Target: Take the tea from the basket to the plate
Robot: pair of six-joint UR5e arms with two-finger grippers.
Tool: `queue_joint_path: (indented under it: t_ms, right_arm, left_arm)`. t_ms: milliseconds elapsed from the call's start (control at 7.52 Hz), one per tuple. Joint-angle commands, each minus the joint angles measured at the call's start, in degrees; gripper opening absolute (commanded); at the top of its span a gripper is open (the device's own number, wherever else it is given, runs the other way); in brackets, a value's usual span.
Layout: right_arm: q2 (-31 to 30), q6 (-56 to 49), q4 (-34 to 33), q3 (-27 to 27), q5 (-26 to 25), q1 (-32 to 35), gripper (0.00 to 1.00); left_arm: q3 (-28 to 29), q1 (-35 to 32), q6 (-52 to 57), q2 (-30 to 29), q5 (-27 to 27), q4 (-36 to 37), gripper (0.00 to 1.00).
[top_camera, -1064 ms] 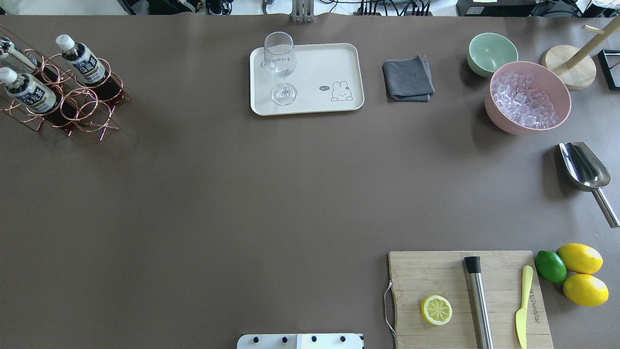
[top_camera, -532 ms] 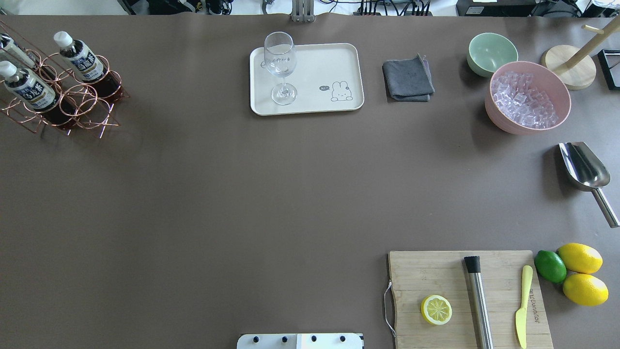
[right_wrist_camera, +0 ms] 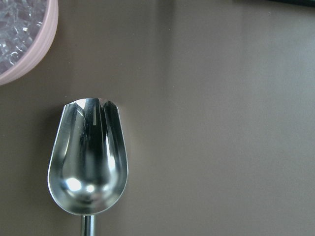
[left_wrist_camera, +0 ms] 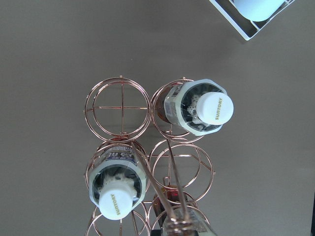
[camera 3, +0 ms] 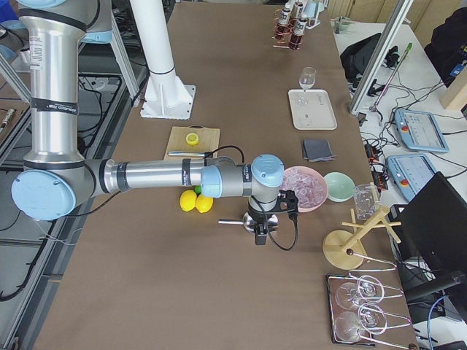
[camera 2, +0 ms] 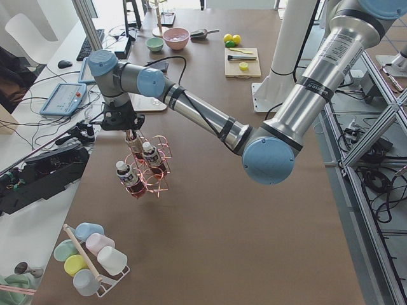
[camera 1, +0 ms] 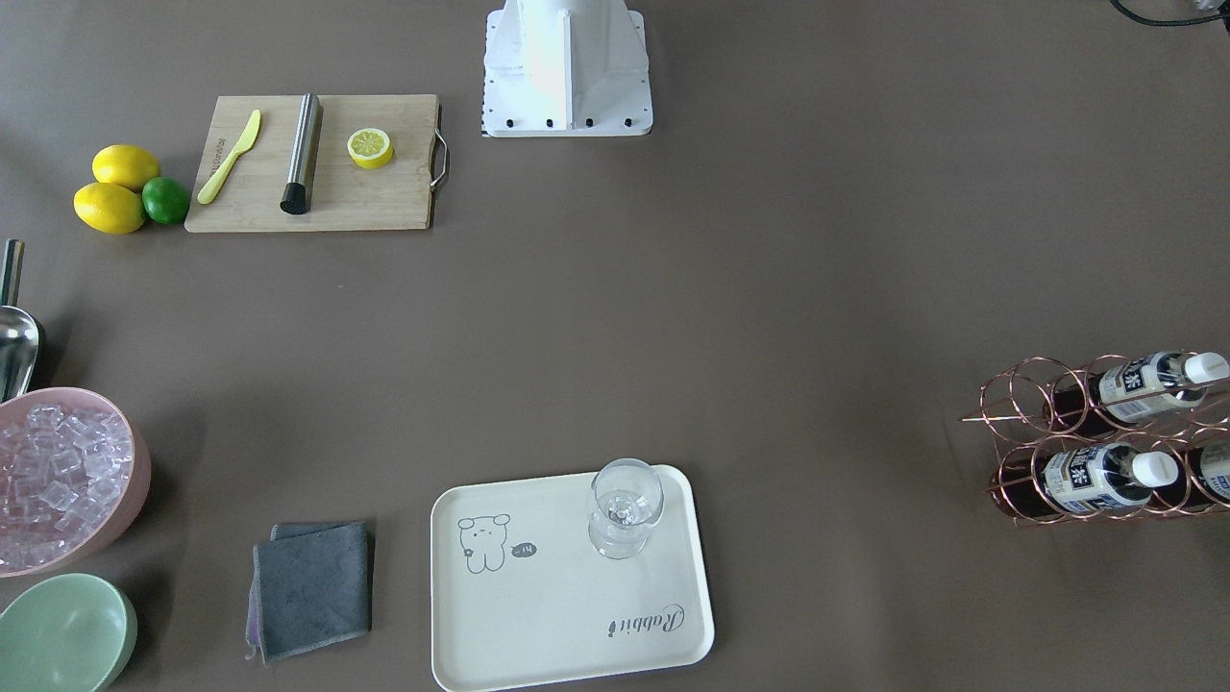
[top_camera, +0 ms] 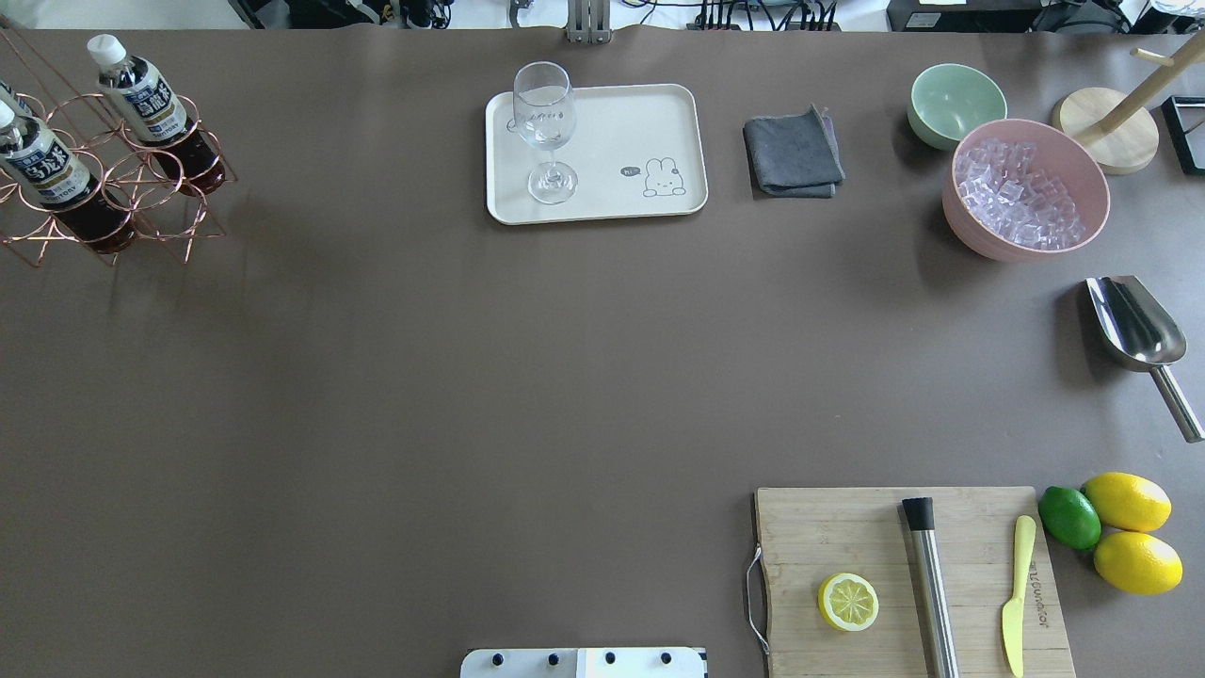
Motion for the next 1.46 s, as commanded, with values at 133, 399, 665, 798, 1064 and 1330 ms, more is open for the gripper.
queue_joint_path:
  t_ms: [133,399,665,798,1064,1330]
  right_arm:
    - [0.0,0.0,0.0,0.0,0.0,0.0,1.0]
    - [0.0,-0.1,0.0,0.0,0.0,0.0,1.0]
    - [0.0,0.0,0.0,0.0,0.0,0.0,1.0]
    - [0.0,0.0,0.0,0.0,0.0,0.0,1.0]
    - [0.0,0.0,0.0,0.1,0.0,0.0,1.0]
    - [0.0,0.0,0.0,-1.2,-0.1,0.0,1.0]
  left_arm:
    - [-18.3,7.4,-9.8,0.0,0.3,9.7,0.0]
    - [-21.8,15.3,-20.2,-4.0,2.7,11.2,0.0]
    - [-22.8,24.8,-29.7,-11.2,5.4,14.8,0.0]
    - [-23.5,30.7,-34.9,-15.2,9.9,16.0,0.0]
    - [-21.5,38.5,-40.3,-30.3,16.1,25.0,0.0]
    - [-17.9,46.2,-41.1,-36.8,17.8,29.3,0.0]
